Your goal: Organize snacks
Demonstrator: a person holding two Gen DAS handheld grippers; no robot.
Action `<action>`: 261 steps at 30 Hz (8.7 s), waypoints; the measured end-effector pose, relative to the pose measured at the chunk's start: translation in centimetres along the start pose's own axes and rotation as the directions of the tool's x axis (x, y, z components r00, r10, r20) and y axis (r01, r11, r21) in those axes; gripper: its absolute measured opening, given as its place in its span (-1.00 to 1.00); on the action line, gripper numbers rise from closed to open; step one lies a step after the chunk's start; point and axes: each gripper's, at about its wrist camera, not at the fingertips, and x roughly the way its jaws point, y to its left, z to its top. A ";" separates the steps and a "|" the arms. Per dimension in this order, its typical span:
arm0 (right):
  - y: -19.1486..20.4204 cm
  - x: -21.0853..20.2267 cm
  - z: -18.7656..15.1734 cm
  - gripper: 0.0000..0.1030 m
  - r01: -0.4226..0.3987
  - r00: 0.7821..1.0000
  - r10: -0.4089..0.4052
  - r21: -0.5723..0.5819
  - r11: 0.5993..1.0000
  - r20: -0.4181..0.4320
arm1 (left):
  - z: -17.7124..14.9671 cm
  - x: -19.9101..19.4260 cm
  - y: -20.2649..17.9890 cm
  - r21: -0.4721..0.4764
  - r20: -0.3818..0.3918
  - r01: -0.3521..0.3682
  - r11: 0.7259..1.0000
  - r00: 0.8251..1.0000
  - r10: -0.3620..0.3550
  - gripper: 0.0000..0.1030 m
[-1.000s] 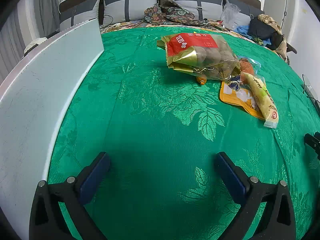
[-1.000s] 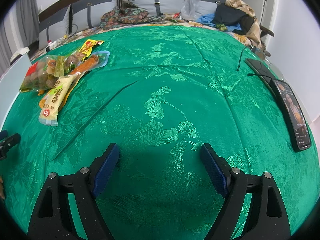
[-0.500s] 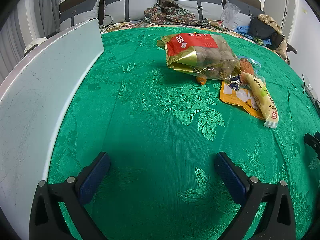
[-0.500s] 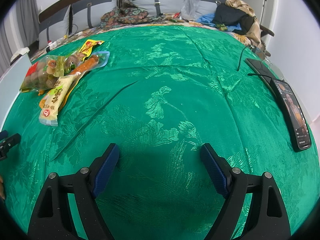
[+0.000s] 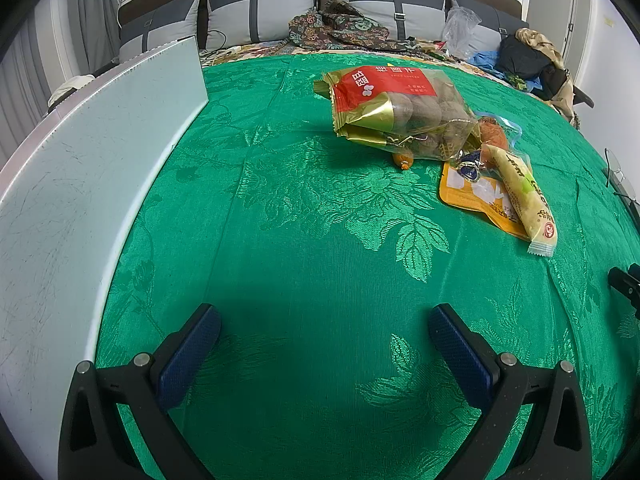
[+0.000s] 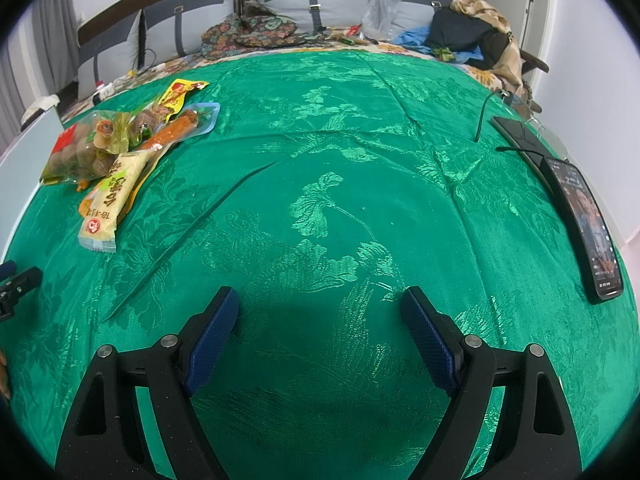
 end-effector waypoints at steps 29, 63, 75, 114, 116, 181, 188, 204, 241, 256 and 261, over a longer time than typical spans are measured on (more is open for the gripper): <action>0.1 0.0 0.0 0.69 0.000 1.000 0.000 0.001 1.000 0.000 | 12.0 -1.7 -3.1 0.218 -0.157 0.270 0.938 0.958 -0.240 0.99; 0.1 0.1 0.0 0.69 0.001 1.000 -0.001 0.002 1.000 0.000 | 1.3 -2.0 2.4 0.001 -0.059 0.022 1.000 0.998 -0.022 0.94; 0.1 0.1 0.0 0.69 0.002 1.000 -0.002 0.002 1.000 -0.001 | -0.6 -1.1 3.4 -0.021 -0.011 -0.010 1.000 1.000 0.010 1.00; 14.4 5.1 9.4 -0.58 -0.246 0.932 0.222 -0.050 0.968 -0.286 | -2.3 -6.7 4.5 -0.049 -0.084 0.134 0.990 0.987 -0.138 0.26; 13.0 3.9 9.2 -0.59 -0.262 0.931 0.257 0.017 0.965 -0.260 | -3.3 -7.8 4.8 -0.067 -0.066 0.158 0.985 0.984 -0.162 0.26; 2.3 -1.0 -1.0 0.60 -0.031 0.999 0.031 -0.047 0.998 0.015 | 1.2 0.6 1.2 -0.025 -0.036 -0.024 0.999 0.999 0.023 1.00; 2.3 -1.0 -1.0 0.60 -0.031 0.999 0.031 -0.046 0.998 0.015 | 1.0 0.6 1.6 -0.031 0.002 -0.024 0.999 1.000 0.024 1.00; 2.3 -1.0 -1.0 0.60 -0.031 0.999 0.032 -0.046 0.998 0.016 | 1.2 0.8 1.6 -0.032 0.002 -0.020 0.999 1.000 0.021 1.00; 12.1 8.3 12.9 0.67 -0.133 0.953 0.194 0.257 0.957 -0.231 | 1.1 0.7 1.5 -0.030 0.002 -0.022 0.999 1.000 0.022 1.00; 11.1 6.3 9.4 0.70 -0.064 0.995 0.053 -0.132 0.989 -0.090 | 1.1 0.8 1.5 -0.030 0.003 -0.022 0.999 1.000 0.022 1.00; 5.9 3.7 5.7 0.72 -0.074 0.996 0.065 -0.178 0.981 -0.054 | 1.0 0.8 1.5 -0.030 0.003 -0.022 0.999 1.000 0.022 1.00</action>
